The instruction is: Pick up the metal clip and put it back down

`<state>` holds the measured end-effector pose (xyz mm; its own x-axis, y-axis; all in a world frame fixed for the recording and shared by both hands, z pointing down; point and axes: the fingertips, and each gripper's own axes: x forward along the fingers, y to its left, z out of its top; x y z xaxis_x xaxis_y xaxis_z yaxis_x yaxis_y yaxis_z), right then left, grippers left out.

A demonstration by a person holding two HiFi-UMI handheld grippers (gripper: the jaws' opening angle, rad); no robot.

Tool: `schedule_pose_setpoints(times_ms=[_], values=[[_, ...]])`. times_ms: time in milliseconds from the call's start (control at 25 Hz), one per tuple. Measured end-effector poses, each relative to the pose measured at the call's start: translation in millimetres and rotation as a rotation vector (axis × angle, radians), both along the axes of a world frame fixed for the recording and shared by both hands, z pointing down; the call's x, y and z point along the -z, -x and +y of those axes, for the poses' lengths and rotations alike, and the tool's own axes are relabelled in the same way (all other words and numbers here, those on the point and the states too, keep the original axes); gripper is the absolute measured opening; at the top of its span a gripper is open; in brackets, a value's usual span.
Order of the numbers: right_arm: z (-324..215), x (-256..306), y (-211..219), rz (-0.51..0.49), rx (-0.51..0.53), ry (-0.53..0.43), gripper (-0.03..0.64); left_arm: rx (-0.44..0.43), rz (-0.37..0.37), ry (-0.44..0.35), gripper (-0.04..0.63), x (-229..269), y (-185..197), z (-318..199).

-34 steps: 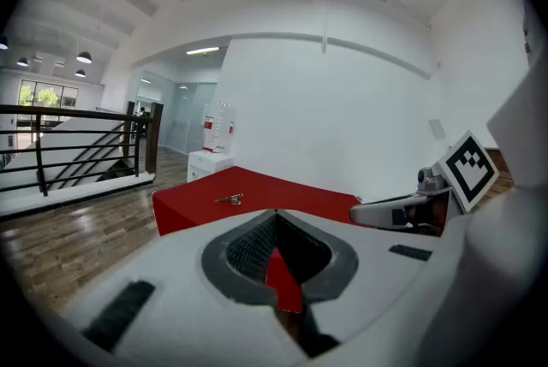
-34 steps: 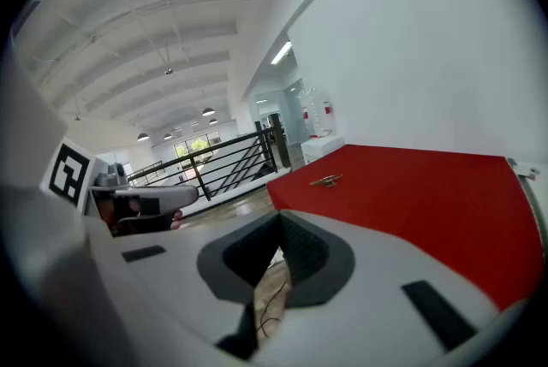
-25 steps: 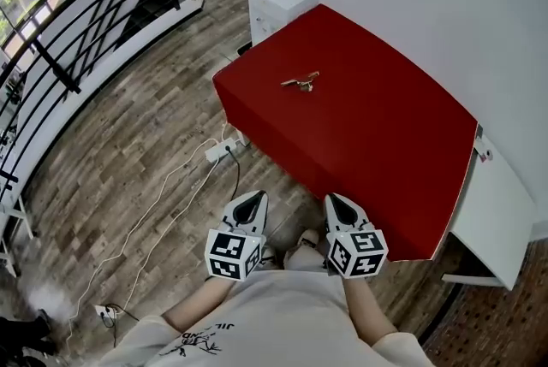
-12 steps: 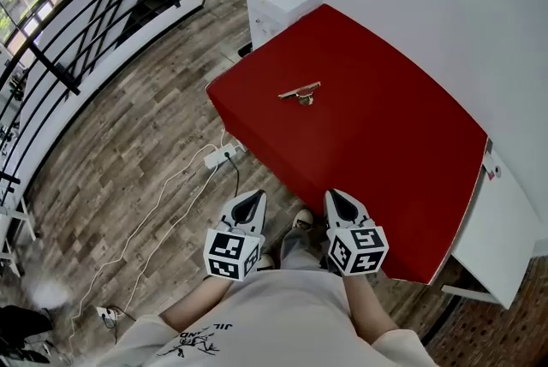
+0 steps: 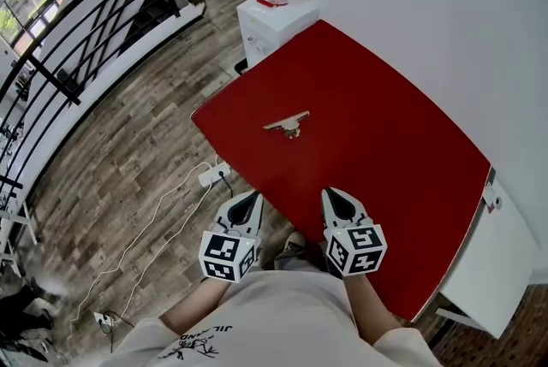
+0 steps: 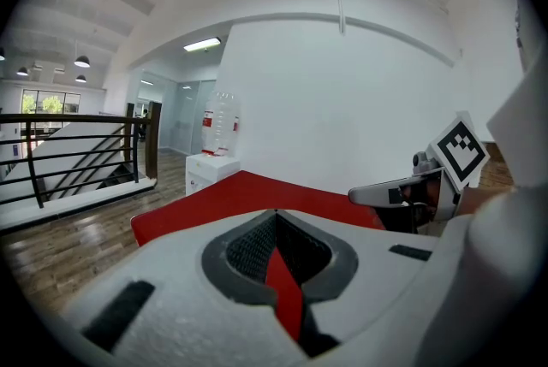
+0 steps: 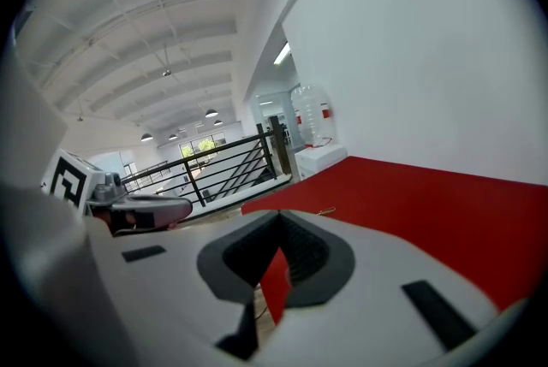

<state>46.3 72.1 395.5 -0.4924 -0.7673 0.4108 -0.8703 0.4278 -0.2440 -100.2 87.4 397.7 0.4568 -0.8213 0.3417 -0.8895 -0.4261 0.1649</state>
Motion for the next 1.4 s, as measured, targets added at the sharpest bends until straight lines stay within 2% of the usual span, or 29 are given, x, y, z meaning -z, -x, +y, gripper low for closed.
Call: schedule_pose_setpoints(times_ms=[200,440,840,1400], values=[[-24,-3,-6,-0.008,0.026,0.005,0.003,0.012,0.002,-0.008,0.005,2,-14,-22],[-37,-6,-9,-0.024,0.003,0.033,0.005,0.006,-0.003,0.009,0.005,3,-15,-41],[-59,-6,-2,-0.022,-0.056,0.035,0.003,-0.059,-0.015,0.011,0.005,7,-9,-74],[-85,-17,-5,-0.016,-0.096,0.071,0.003,-0.107,-0.012,0.034,0.005,-6,-15,-109]])
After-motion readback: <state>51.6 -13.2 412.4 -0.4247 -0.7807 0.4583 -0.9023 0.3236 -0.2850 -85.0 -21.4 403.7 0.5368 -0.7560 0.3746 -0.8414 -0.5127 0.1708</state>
